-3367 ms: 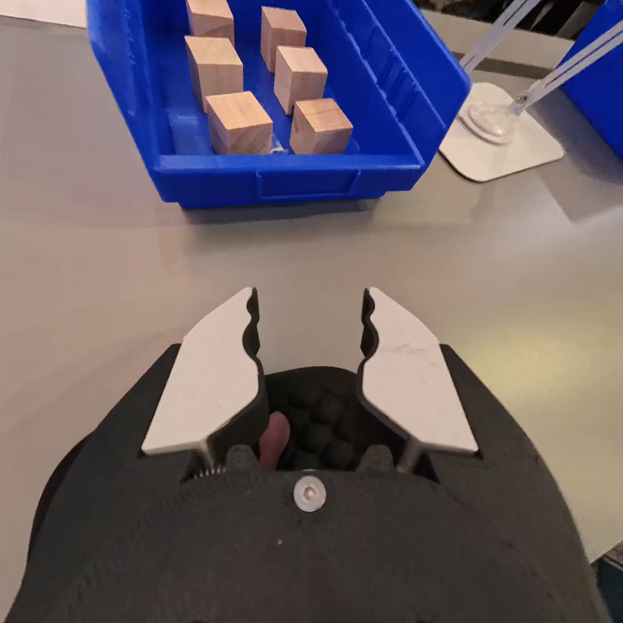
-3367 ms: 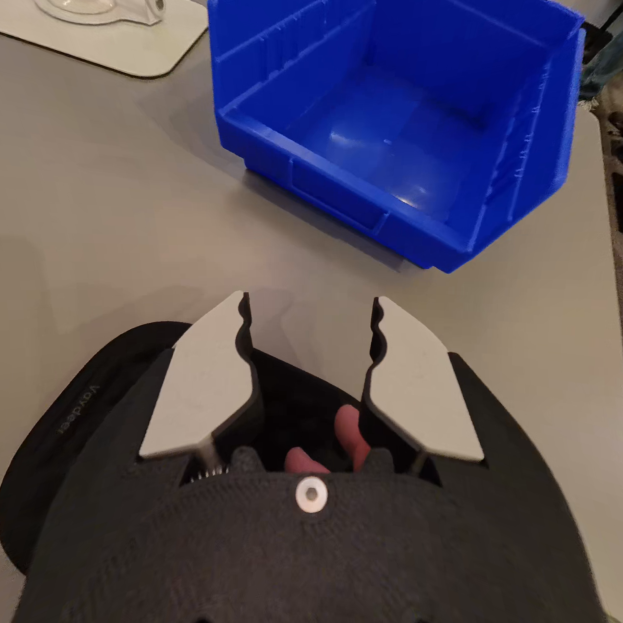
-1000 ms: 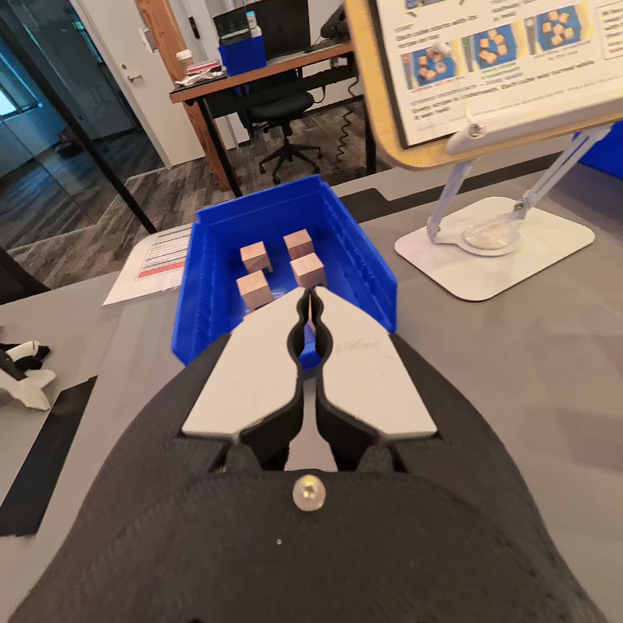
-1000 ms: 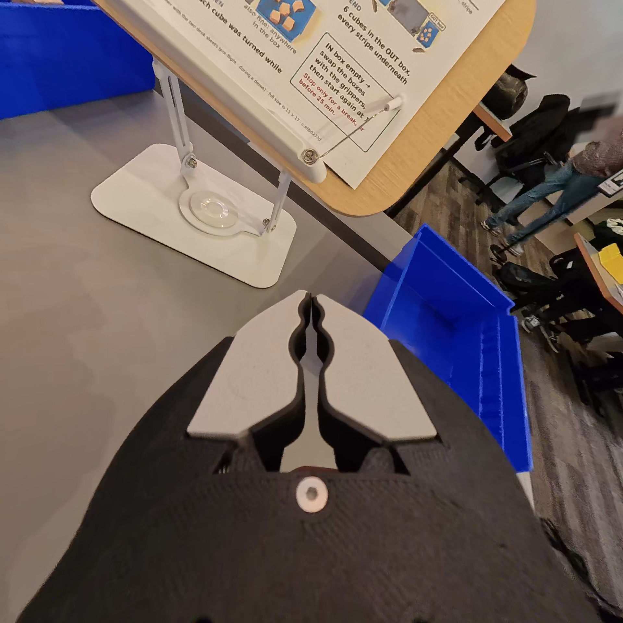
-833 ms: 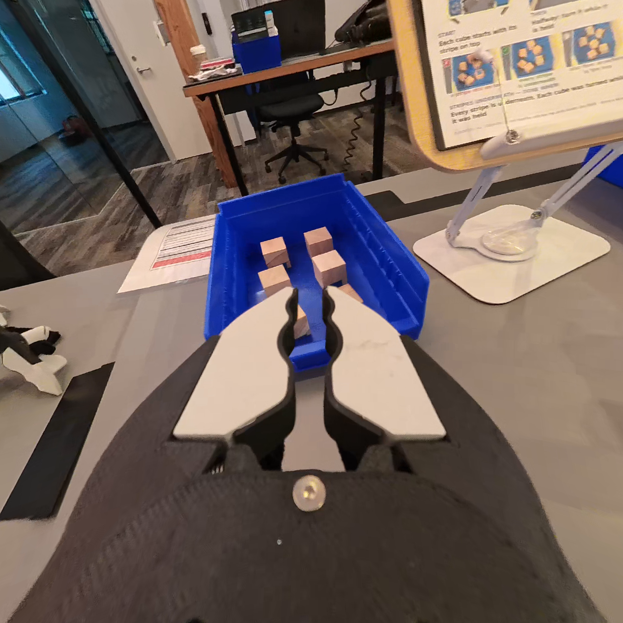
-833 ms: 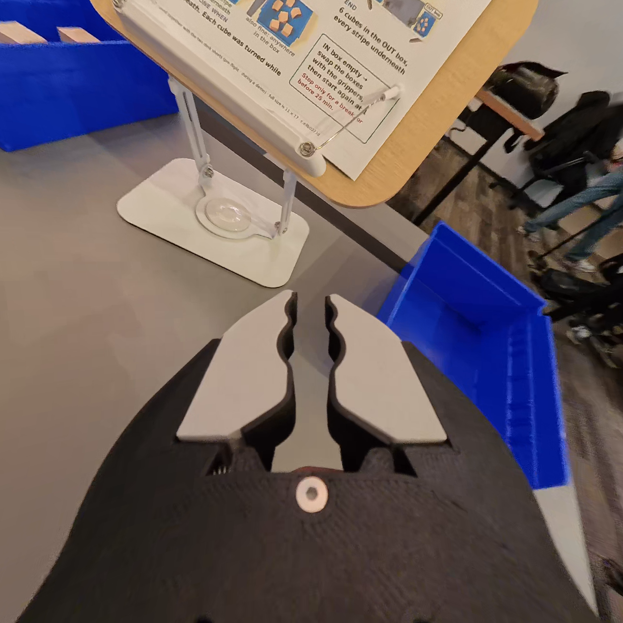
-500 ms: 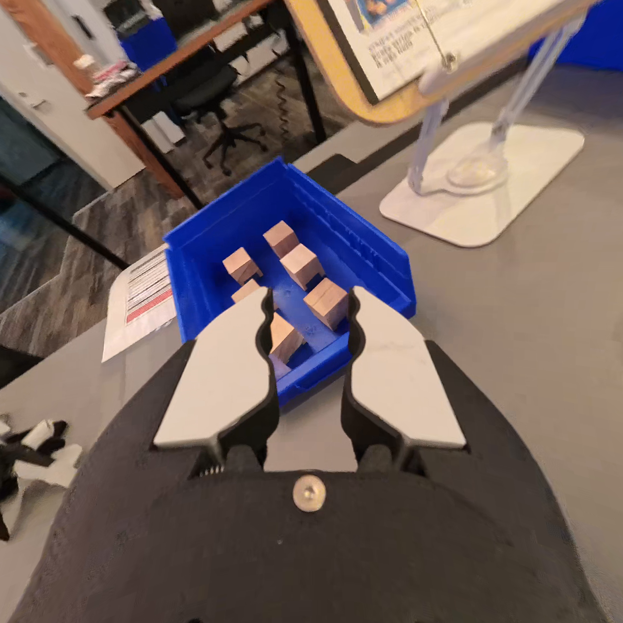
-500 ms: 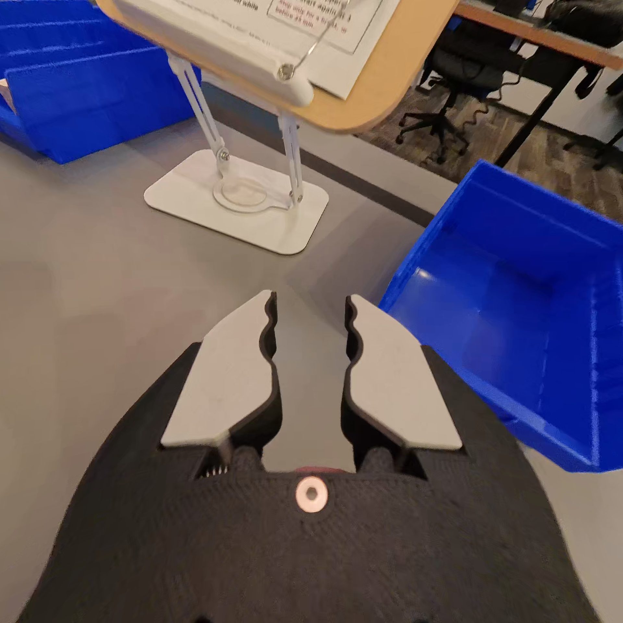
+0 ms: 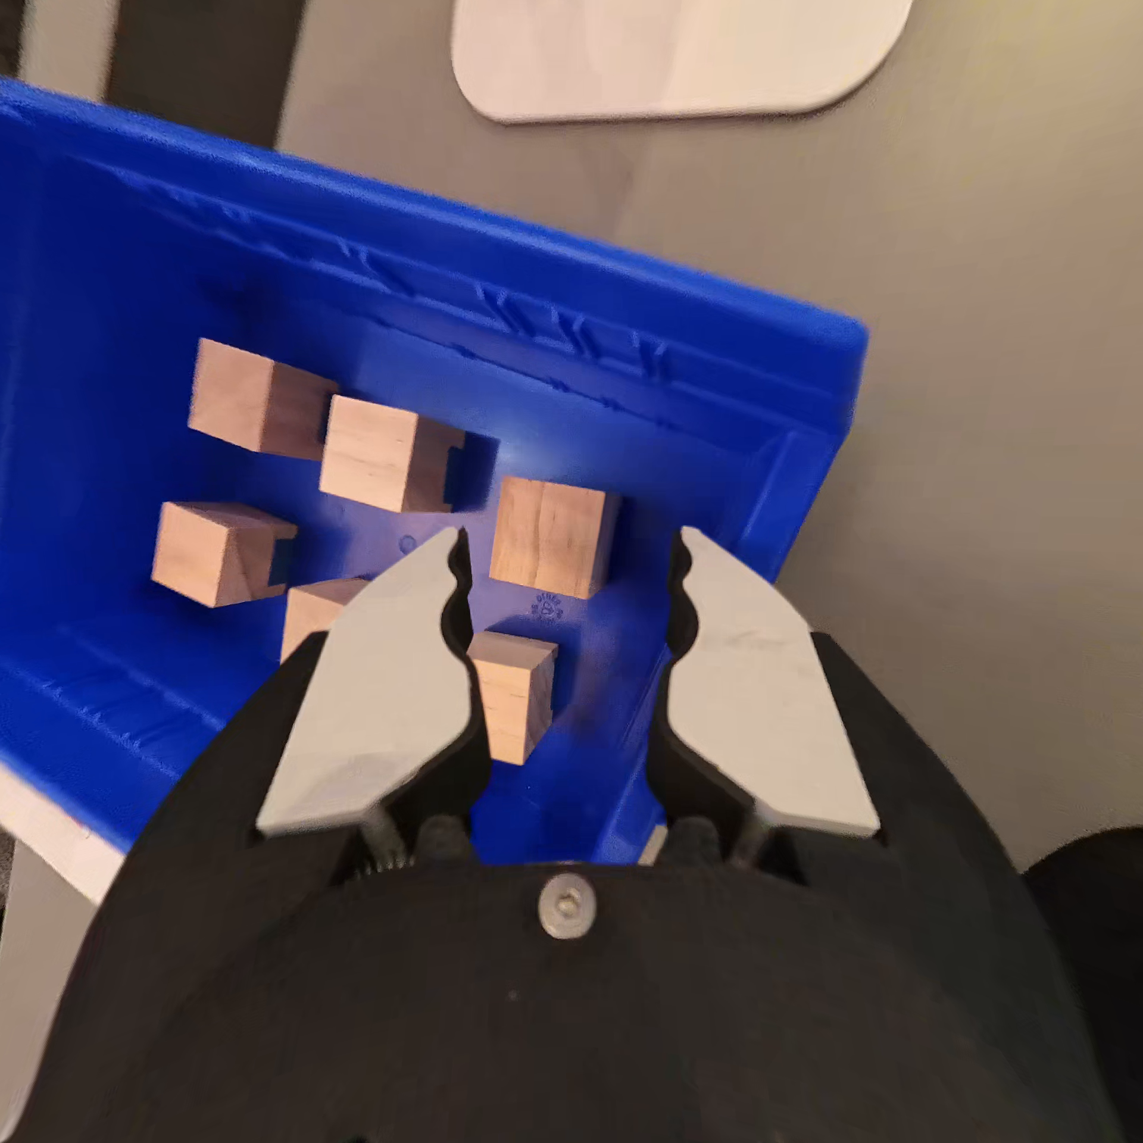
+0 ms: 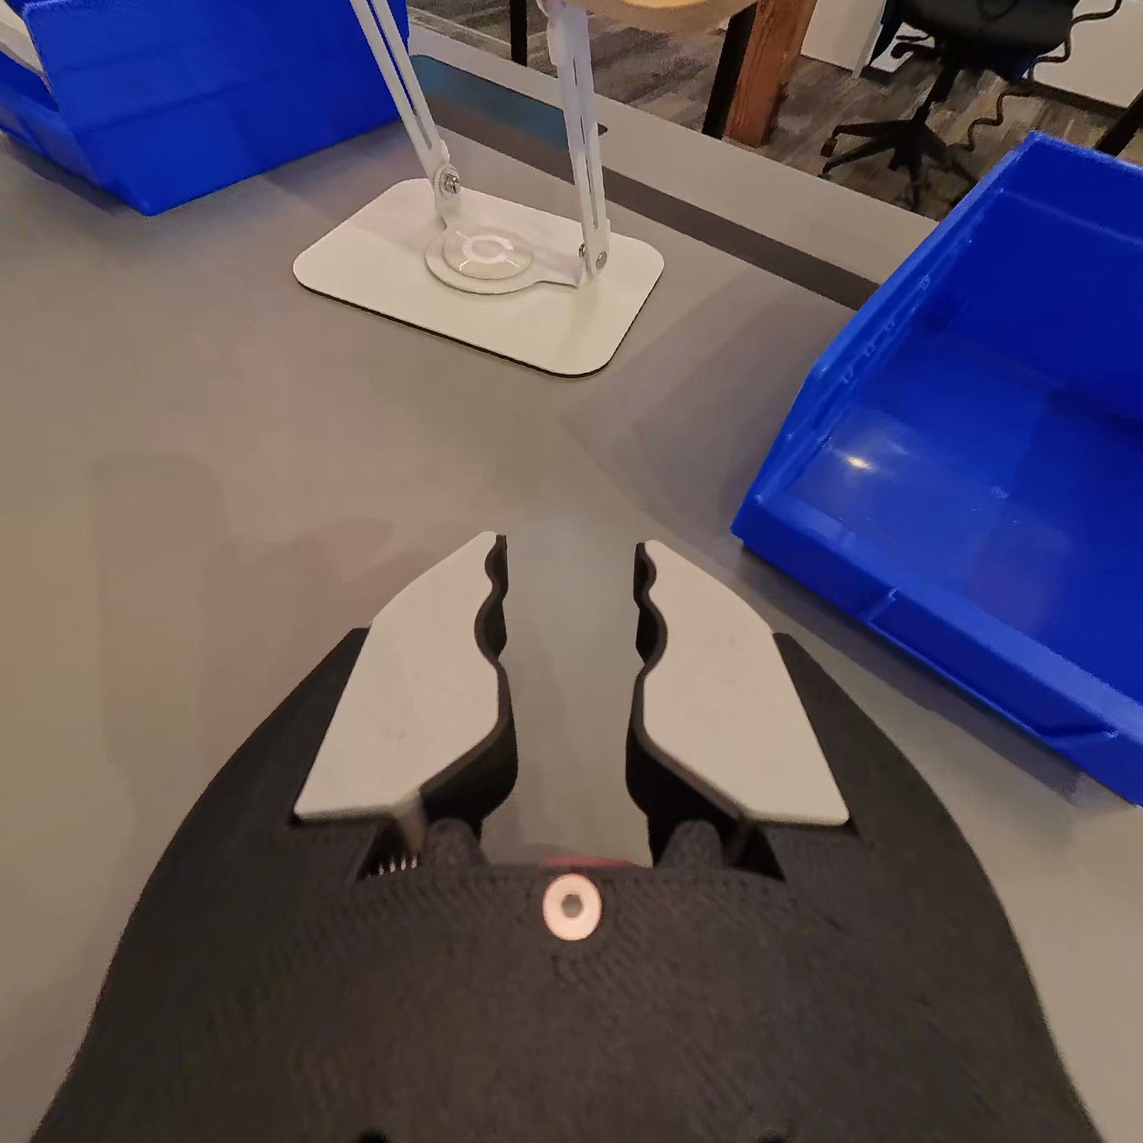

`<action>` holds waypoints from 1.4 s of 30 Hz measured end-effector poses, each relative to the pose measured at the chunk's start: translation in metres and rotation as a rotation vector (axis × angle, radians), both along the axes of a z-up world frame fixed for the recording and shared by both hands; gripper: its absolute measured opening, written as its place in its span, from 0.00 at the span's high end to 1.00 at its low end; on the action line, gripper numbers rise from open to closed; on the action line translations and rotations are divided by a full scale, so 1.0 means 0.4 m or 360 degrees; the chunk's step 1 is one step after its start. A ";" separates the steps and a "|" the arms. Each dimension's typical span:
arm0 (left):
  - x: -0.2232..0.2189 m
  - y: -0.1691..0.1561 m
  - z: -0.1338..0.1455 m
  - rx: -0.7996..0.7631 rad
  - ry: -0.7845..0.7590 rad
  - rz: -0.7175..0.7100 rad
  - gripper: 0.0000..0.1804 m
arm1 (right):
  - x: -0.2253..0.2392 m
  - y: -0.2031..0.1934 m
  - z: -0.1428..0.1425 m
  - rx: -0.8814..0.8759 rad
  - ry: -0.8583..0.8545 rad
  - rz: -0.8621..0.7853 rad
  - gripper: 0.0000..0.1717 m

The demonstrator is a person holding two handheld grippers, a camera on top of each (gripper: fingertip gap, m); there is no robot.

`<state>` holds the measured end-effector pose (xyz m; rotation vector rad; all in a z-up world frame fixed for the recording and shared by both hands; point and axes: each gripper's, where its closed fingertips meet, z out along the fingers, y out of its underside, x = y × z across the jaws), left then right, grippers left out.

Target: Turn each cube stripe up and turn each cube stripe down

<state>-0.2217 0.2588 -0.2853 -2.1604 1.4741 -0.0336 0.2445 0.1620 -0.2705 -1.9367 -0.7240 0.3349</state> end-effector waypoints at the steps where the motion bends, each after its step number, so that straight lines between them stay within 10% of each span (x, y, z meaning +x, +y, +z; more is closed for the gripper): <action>1: -0.006 0.006 -0.017 -0.0053 0.0037 -0.0017 0.66 | -0.001 0.000 -0.005 -0.0009 0.0007 0.0003 0.77; 15: -0.025 0.047 -0.079 -0.0238 -0.0071 0.0100 0.75 | -0.073 -0.016 0.036 0.0067 -0.0013 0.0122 0.77; 23: 0.177 -0.158 0.421 0.0088 -0.1816 -0.0166 0.75 | -0.336 -0.074 0.307 0.0375 0.0242 0.0528 0.67; 27: 0.261 -0.272 0.555 -0.0055 -0.2626 -0.0278 0.75 | -0.473 -0.108 0.429 0.0816 0.0026 0.0671 0.62; 31: 0.379 -0.332 0.536 -0.0393 -0.3021 -0.0308 0.75 | -0.582 -0.154 0.486 0.1061 -0.0134 0.0835 0.61; 42: 0.581 -0.441 0.461 -0.0976 -0.2954 -0.0544 0.75 | -0.624 -0.188 0.418 0.1185 -0.0727 0.1247 0.62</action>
